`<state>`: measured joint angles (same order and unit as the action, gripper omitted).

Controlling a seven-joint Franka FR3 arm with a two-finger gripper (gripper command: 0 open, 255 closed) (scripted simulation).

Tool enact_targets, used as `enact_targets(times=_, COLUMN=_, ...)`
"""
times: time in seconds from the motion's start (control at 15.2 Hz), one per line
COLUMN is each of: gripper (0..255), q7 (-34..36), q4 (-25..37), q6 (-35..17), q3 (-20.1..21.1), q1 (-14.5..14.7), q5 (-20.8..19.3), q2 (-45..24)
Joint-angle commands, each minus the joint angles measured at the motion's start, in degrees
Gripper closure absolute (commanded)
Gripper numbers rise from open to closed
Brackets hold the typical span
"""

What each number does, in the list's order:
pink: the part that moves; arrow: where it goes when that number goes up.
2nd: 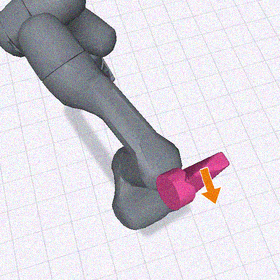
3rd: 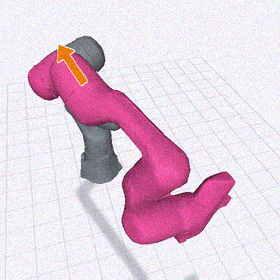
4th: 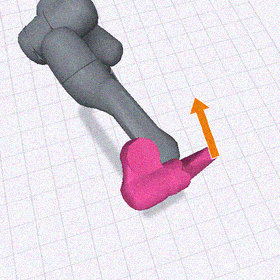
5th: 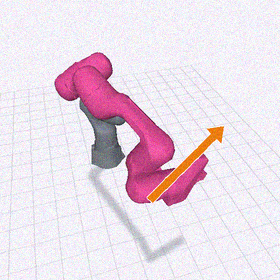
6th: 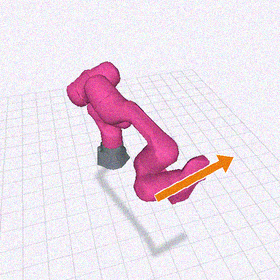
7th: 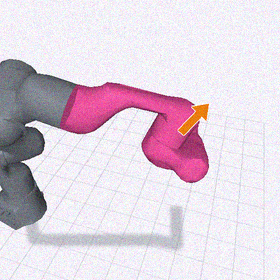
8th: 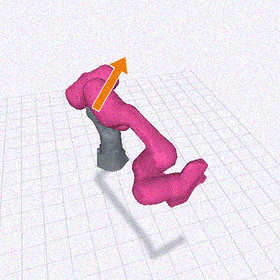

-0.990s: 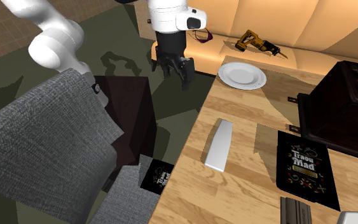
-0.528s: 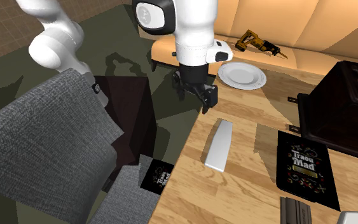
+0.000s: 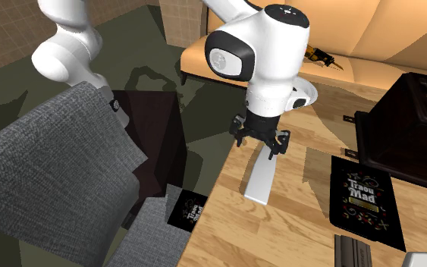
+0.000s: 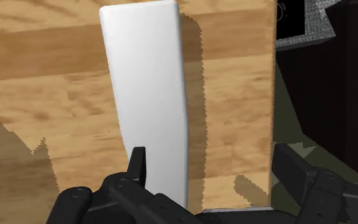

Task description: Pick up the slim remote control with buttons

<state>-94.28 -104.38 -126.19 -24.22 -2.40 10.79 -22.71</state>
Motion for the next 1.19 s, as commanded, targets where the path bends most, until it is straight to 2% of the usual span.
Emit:
enact_targets(times=0.0, gripper=0, q7=-3.96, q4=6.73, q6=1.40, q3=1.45, q1=-2.19, q5=1.91, q2=-6.14)
enact_targets(times=0.13, gripper=0, q7=-6.19, q4=11.21, q6=2.35, q3=2.61, q1=-3.60, q5=2.59, q2=-10.08)
enact_targets(times=0.73, gripper=0, q7=-6.94, q4=10.09, q6=-1.80, q3=3.57, q1=-4.20, q5=3.88, q2=-13.23)
enact_targets(times=0.79, gripper=255, q7=-6.98, q4=10.07, q6=-1.87, q3=3.58, q1=-4.23, q5=3.91, q2=-13.28)
enact_targets(times=1.12, gripper=255, q7=-6.94, q4=10.20, q6=-1.87, q3=3.62, q1=-4.22, q5=3.93, q2=-13.41)
